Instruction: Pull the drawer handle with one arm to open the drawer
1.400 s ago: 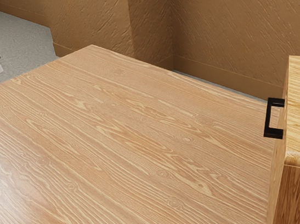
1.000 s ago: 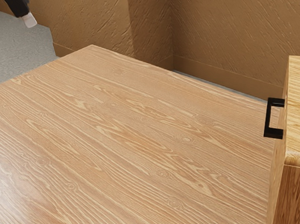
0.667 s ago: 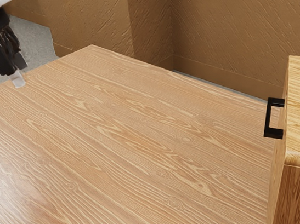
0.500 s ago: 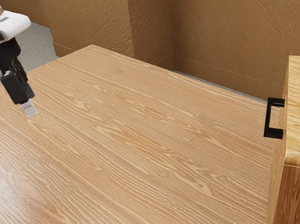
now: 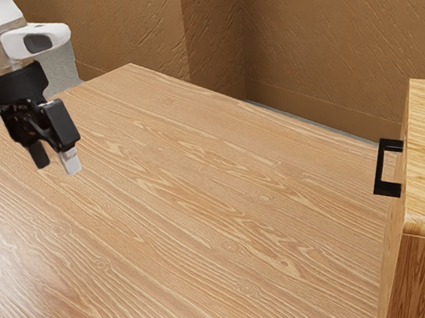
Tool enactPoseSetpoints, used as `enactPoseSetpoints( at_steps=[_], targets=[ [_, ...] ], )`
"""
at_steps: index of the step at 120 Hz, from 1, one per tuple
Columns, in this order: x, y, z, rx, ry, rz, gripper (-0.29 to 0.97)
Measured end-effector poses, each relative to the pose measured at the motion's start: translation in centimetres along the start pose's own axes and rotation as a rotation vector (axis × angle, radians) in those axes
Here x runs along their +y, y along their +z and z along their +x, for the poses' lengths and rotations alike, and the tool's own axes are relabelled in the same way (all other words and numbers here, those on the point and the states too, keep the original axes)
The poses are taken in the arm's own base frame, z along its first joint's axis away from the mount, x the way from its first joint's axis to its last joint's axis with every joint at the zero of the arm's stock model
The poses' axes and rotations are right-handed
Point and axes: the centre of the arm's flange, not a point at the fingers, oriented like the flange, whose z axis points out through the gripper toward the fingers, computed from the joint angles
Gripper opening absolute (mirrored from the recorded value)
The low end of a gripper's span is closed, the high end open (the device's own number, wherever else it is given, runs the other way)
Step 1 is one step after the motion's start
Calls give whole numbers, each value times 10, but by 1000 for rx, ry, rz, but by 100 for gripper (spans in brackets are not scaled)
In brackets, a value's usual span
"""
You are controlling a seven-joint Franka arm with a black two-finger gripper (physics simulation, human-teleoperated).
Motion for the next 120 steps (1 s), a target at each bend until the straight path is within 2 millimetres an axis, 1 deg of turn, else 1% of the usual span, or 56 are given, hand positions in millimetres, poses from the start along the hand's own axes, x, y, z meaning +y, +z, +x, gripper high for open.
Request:
enactPoseSetpoints(
  at_steps=[7,14,22,28,40,54,64,69,83,95,107,113,120],
  targets=[
    [12,0,23,-2,-34,19,66],
    [33,0,56,6,-48,40,66],
    [49,5,80,4,-65,38,66],
    [55,14,93,-9,-87,25,66],
    [63,28,111,-32,-138,-5,66],
    [71,32,132,-32,-195,-33,66],
    [84,22,134,-13,-210,-49,66],
    [91,19,131,-9,-213,-56,66],
    [105,17,127,-12,-230,-64,66],
    [111,18,126,-18,-249,-65,66],
    [111,20,126,-25,-275,-64,66],
    [111,22,128,-32,-290,-62,66],
    [118,24,139,-27,-295,-56,66]
  ],
)
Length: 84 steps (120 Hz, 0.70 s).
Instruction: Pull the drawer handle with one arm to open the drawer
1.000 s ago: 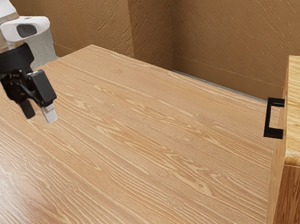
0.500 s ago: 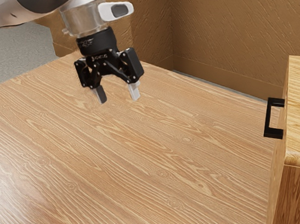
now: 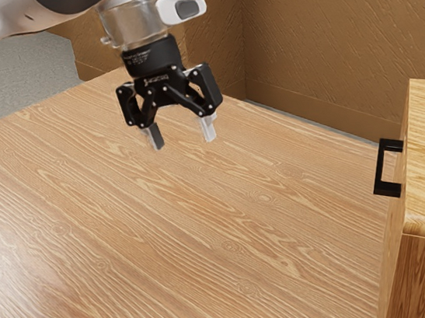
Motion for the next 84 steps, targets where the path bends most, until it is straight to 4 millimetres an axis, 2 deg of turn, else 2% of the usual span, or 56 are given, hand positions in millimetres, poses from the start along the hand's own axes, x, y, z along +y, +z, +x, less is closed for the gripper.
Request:
enactPoseSetpoints(
  at_steps=[11,23,32,43,57,67,84],
  targets=[
    [37,11,5,0,36,11,66],
    [81,26,-15,-27,103,15,66],
    [102,34,-26,-39,131,14,66],
    [119,39,-18,-18,135,5,66],
    [126,38,-7,9,120,-9,66],
    [136,35,-5,28,124,-26,66],
    [155,43,-7,26,140,-32,66]
  ],
)
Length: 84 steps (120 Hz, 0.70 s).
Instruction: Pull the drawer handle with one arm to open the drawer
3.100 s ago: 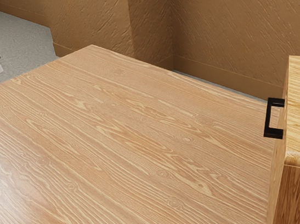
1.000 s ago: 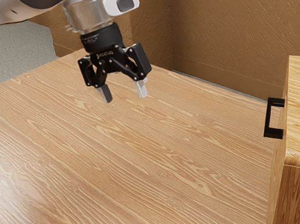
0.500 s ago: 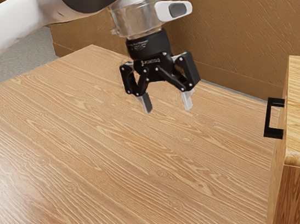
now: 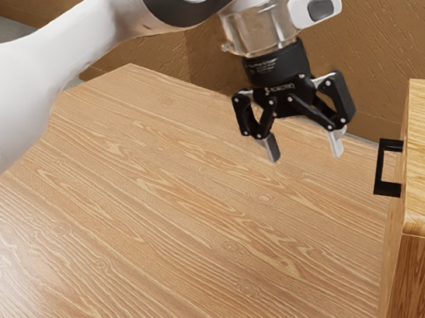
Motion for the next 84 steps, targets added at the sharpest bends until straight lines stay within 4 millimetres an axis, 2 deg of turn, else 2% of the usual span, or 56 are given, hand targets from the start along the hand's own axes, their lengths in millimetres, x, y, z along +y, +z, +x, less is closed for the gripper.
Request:
enactPoseSetpoints(
  at_steps=[21,37,45,55,67,84],
  targets=[
    [27,20,-7,-20,21,-11,66],
    [40,21,-13,-3,12,-42,66],
    [37,28,-11,-16,-19,-51,66],
    [24,38,-9,-36,-74,-59,66],
    [13,41,-9,-30,-125,-87,66],
    [12,40,-5,-3,-181,-127,66]
  ],
)
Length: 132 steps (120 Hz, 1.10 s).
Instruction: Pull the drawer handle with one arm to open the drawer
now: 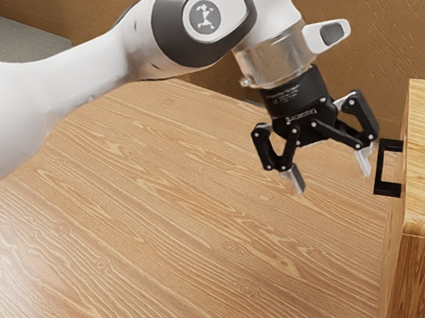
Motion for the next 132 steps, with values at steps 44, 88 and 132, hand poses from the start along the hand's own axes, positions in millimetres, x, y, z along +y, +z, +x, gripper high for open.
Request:
enactPoseSetpoints(
  at_steps=[44,88,132],
  targets=[
    [11,20,4,13,-68,-15,66],
    [7,15,30,66,-118,-22,66],
    [10,37,38,51,-138,-8,66]
  ],
)
